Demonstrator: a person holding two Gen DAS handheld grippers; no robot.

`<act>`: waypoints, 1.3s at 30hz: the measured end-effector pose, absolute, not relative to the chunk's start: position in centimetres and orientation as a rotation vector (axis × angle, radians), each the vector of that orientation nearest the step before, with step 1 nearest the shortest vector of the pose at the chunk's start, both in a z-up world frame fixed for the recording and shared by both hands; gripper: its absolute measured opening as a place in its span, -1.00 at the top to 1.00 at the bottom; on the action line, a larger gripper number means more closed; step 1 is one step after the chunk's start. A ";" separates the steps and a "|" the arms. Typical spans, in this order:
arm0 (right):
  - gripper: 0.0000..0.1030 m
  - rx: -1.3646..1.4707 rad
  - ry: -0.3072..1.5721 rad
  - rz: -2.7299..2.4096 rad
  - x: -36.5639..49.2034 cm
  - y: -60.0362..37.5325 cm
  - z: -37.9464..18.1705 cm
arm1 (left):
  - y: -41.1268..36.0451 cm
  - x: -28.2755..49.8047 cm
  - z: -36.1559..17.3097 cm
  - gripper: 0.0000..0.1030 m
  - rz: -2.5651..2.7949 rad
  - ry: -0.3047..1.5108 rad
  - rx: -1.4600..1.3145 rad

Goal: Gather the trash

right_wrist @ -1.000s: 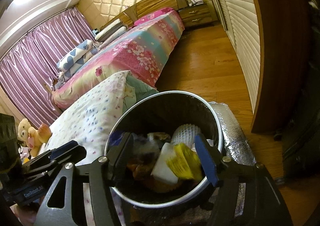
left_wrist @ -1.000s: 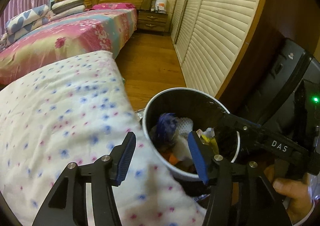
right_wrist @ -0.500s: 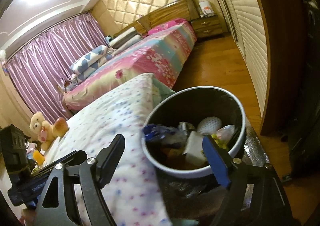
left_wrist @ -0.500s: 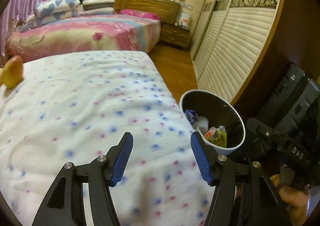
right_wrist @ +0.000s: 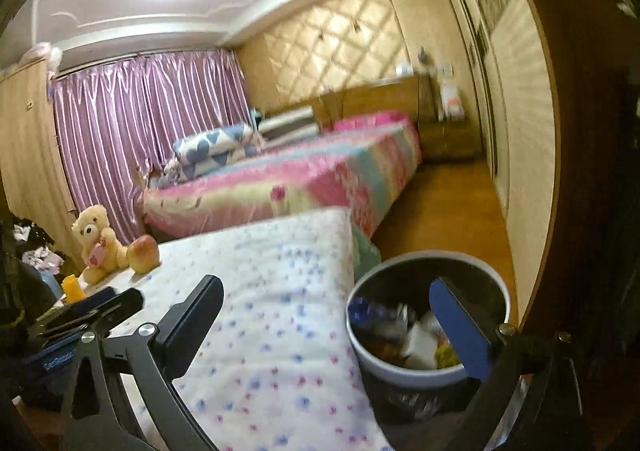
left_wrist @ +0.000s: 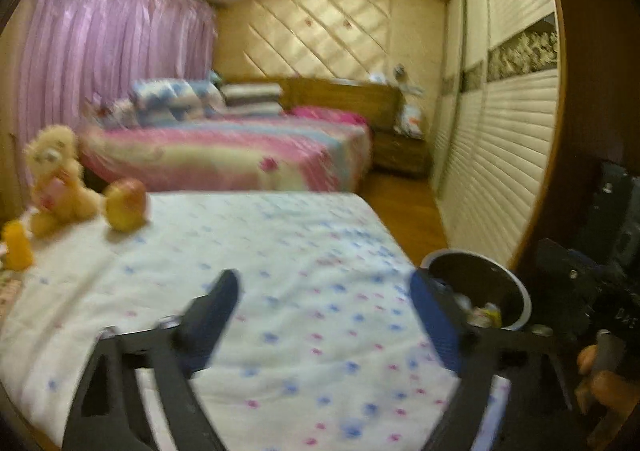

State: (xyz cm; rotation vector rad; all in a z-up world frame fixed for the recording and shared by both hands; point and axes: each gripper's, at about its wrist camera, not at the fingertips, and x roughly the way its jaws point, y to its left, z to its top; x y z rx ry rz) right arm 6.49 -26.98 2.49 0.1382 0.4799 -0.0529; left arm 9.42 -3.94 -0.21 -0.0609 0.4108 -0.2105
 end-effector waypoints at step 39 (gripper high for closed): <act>-1.00 0.084 0.473 -0.052 6.1 -25.0 -0.7 | -4.1 7.8 -2.2 -0.99 -0.104 0.350 -0.014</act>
